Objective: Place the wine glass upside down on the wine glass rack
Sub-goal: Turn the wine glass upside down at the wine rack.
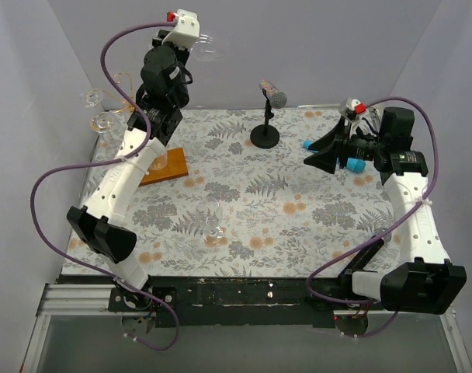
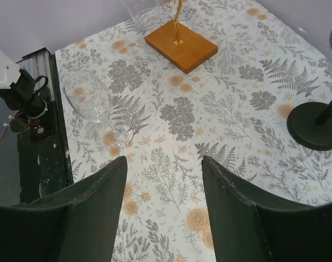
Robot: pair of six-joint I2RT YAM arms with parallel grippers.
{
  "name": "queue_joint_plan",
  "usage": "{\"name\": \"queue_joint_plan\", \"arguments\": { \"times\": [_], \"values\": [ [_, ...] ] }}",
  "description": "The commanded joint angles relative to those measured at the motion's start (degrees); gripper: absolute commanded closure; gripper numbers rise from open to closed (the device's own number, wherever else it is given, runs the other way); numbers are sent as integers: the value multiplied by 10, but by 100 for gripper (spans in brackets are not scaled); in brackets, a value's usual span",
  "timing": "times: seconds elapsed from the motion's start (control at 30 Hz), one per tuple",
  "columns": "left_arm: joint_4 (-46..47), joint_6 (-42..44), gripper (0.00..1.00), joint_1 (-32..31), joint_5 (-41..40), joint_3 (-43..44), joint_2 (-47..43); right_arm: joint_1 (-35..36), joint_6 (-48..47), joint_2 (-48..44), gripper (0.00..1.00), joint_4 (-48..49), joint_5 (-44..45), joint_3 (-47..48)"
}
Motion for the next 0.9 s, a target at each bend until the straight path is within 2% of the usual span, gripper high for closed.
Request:
{"name": "queue_joint_plan", "arguments": {
  "times": [0.0,0.2,0.53,0.87],
  "values": [
    [121,79,100,22,-27,23,8,3,-17,6,36,27,-37,-22],
    [137,109,100,45,-28,13,30,9,-32,11,36,18,-52,-45],
    [156,119,100,72,-14,0,45,46,-69,33,36,-14,-57,-52],
    [168,126,100,109,7,-5,77,50,-107,61,36,-58,-82,-41]
  ]
}}
